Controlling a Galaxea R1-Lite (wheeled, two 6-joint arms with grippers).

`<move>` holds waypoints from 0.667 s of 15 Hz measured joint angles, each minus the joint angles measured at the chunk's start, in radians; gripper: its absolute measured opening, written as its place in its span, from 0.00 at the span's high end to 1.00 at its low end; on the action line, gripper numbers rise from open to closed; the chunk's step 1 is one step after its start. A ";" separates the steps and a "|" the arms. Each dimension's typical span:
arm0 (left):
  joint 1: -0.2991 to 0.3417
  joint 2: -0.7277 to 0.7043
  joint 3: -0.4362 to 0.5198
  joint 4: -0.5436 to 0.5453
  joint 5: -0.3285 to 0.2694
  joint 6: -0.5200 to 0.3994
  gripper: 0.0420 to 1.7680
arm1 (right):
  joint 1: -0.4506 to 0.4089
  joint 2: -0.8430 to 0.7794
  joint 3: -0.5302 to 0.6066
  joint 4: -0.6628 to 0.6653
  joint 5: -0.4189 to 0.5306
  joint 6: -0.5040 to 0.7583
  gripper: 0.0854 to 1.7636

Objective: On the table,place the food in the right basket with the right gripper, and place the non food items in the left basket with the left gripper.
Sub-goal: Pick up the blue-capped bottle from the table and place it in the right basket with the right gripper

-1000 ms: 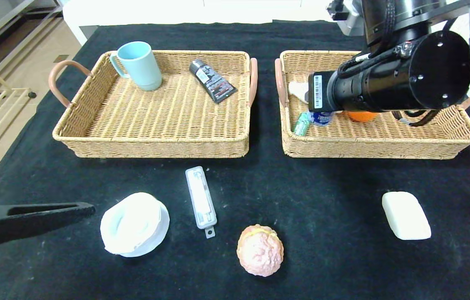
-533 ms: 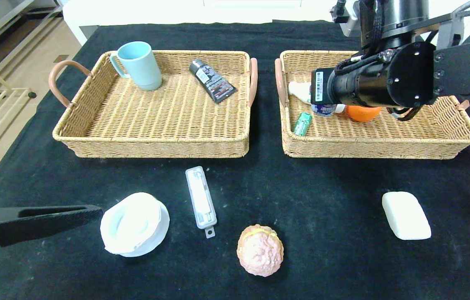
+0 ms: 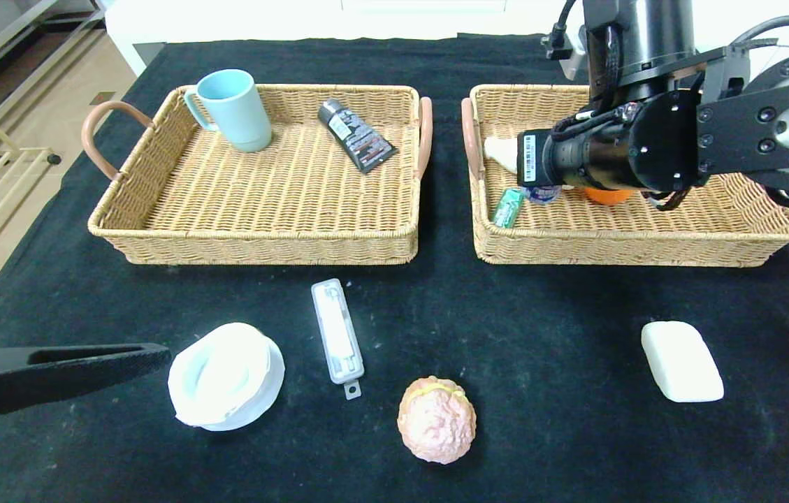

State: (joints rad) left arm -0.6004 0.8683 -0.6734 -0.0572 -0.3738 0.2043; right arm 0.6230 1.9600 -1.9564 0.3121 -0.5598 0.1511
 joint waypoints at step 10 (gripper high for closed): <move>0.001 -0.003 -0.002 -0.003 0.000 0.000 0.03 | 0.005 0.019 0.004 0.009 -0.001 0.035 0.44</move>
State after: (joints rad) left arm -0.5998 0.8653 -0.6753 -0.0606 -0.3738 0.2045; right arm 0.6277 1.9791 -1.9526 0.3213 -0.5604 0.1860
